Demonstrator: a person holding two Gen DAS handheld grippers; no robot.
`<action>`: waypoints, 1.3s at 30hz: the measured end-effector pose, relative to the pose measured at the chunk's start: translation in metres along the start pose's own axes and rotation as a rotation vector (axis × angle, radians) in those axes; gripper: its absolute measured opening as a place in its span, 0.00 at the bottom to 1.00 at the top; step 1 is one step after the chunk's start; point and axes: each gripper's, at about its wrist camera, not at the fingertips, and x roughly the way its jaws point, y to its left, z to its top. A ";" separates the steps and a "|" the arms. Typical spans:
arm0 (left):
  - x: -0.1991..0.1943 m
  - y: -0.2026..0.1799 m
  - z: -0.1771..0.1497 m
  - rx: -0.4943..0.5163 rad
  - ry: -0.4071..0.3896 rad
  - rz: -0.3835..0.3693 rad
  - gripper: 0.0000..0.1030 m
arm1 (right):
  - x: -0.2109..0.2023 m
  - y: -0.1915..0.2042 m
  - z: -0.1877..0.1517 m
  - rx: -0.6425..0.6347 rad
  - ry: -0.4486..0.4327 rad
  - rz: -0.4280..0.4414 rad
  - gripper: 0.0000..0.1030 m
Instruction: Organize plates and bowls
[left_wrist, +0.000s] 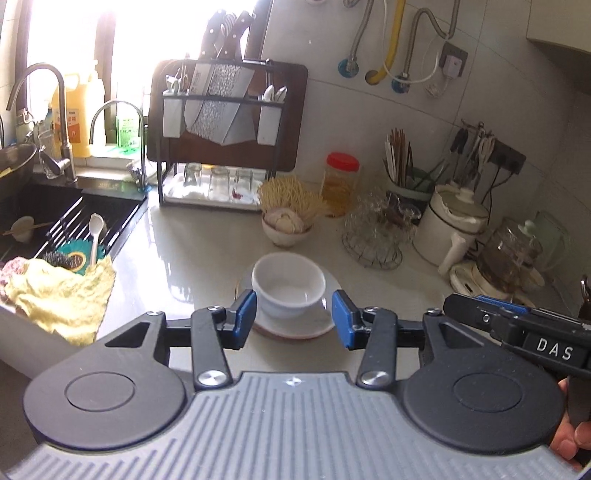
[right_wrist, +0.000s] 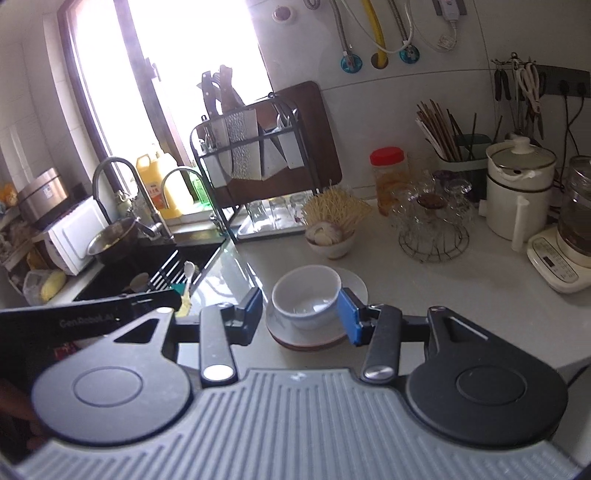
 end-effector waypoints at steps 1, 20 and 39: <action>-0.003 0.000 -0.004 -0.001 0.004 0.000 0.51 | -0.003 -0.001 -0.003 0.001 0.003 -0.002 0.47; -0.021 -0.005 -0.035 0.020 0.049 0.059 0.91 | -0.018 -0.010 -0.024 -0.026 0.017 -0.033 0.86; -0.006 -0.012 -0.033 0.027 0.067 0.098 0.97 | -0.005 -0.014 -0.021 -0.030 0.037 -0.086 0.86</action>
